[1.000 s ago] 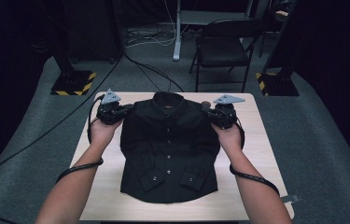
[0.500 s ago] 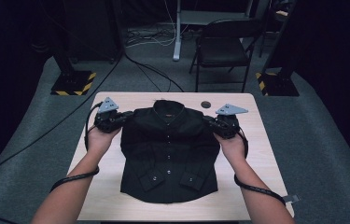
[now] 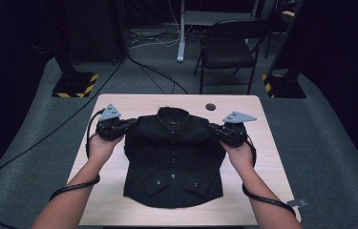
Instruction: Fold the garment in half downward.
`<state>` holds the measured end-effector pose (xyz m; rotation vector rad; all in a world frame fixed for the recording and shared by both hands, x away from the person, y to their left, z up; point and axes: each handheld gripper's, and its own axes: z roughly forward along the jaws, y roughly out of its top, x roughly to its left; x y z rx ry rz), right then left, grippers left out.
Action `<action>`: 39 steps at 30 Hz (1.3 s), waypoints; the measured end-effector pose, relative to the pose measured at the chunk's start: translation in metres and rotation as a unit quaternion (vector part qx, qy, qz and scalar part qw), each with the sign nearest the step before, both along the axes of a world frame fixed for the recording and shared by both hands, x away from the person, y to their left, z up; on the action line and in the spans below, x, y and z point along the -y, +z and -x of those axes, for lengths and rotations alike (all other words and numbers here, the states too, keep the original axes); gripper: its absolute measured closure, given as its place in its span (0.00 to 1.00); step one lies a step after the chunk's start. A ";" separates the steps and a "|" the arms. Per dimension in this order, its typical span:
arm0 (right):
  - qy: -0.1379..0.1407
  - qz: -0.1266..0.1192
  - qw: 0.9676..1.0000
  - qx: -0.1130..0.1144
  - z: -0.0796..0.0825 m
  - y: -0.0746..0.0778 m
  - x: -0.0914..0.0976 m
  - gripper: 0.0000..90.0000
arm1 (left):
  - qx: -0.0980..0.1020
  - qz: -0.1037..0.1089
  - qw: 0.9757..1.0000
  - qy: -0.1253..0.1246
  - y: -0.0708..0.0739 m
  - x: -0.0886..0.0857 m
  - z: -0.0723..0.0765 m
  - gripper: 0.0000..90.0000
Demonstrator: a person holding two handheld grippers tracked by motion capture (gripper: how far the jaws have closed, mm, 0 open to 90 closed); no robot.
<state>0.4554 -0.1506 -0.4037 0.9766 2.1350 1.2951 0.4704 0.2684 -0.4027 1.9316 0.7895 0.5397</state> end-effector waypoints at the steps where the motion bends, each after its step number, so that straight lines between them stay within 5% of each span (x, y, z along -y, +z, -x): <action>1: 0.000 0.000 1.000 0.000 0.000 0.000 0.000 0.96 | -0.001 -0.001 1.000 0.000 -0.001 0.000 0.001 0.94; 39: 0.042 0.014 0.998 -0.041 0.026 -0.009 0.004 0.95 | -0.026 -0.016 0.999 -0.039 -0.012 -0.004 0.027 0.94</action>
